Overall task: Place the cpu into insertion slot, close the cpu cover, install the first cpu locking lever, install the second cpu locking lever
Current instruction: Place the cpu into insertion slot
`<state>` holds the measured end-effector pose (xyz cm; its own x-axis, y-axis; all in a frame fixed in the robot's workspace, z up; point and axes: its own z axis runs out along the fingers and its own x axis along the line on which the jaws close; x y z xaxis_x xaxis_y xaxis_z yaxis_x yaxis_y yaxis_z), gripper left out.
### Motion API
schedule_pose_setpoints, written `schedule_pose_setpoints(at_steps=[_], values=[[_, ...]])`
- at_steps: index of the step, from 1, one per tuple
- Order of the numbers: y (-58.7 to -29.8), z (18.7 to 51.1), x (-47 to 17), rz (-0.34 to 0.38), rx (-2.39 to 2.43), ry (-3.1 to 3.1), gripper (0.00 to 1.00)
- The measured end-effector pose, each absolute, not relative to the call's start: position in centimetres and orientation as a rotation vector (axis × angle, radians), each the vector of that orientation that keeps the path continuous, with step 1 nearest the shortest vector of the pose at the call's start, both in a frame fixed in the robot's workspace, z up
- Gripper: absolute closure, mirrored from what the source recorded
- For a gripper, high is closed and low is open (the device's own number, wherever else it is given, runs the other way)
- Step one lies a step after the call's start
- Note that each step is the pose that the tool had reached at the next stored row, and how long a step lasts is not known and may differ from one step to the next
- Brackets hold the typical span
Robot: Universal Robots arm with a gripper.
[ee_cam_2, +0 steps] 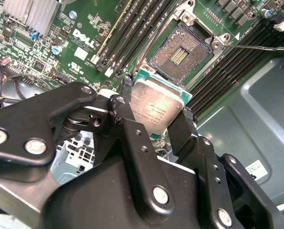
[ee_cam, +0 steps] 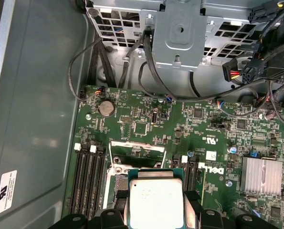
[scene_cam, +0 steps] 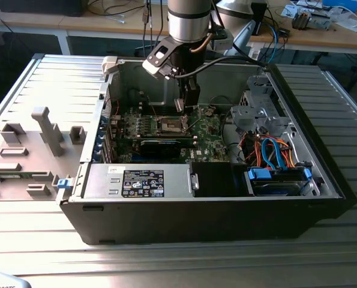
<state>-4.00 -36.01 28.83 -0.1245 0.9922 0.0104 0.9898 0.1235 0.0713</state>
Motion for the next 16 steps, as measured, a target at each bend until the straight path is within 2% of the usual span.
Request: schedule_pose_setpoints(at_steps=[16], values=[[-36.01,28.79,-4.00,0.093,2.065,2.312,0.45]])
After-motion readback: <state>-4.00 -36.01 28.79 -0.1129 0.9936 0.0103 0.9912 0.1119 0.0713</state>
